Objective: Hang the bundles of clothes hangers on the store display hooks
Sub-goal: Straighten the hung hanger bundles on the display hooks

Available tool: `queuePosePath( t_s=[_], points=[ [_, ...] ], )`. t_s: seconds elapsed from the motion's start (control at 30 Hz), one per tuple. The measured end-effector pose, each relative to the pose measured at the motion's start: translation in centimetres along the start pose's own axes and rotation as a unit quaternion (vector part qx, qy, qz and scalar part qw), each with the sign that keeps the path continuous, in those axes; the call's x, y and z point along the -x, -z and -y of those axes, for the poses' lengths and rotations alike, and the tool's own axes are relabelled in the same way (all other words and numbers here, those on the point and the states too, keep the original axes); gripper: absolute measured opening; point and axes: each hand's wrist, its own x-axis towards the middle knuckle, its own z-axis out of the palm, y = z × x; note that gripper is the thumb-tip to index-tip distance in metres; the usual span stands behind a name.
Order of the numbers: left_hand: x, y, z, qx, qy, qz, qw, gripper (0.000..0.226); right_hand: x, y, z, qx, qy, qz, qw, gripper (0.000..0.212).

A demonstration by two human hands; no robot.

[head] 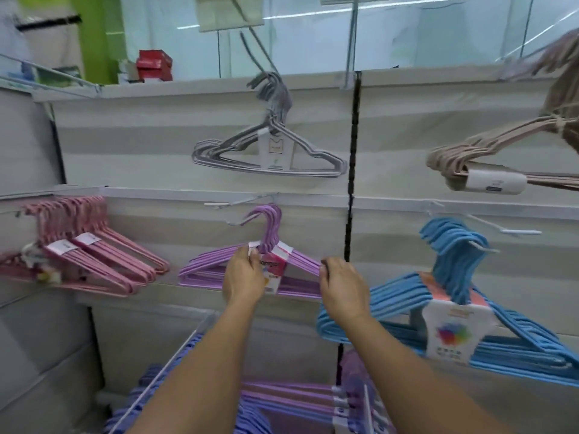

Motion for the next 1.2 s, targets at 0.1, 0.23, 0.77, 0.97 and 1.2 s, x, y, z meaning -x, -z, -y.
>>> queuePosePath(
  t_s=[0.1,0.23,0.77,0.97,1.2],
  points=[
    [-2.6,0.4,1.8,-0.042,-0.028,0.033,0.998,0.044,-1.7,-2.5,2.3,0.007,-0.015,0.057,0.998,0.034],
    [-5.3,-0.8,3.0,-0.16,-0.091,0.1,0.978,0.045,-3.8,-5.5,3.6,0.029,-0.044,0.124,0.991,0.036],
    [-9.2,-4.1,4.5,-0.152,-0.164,0.156,0.962,0.045,-7.4,-10.0,4.3,0.103,-0.081,0.068,0.989,0.034],
    [-9.9,-4.8,4.7,-0.148,-0.182,0.146,0.961,0.045,-7.9,-10.5,4.5,0.109,-0.105,0.05,0.987,0.034],
    [-10.1,-4.8,4.9,-0.14,-0.181,0.149,0.962,0.045,-7.3,-11.0,5.2,0.085,-0.12,0.012,0.989,0.035]
  ],
)
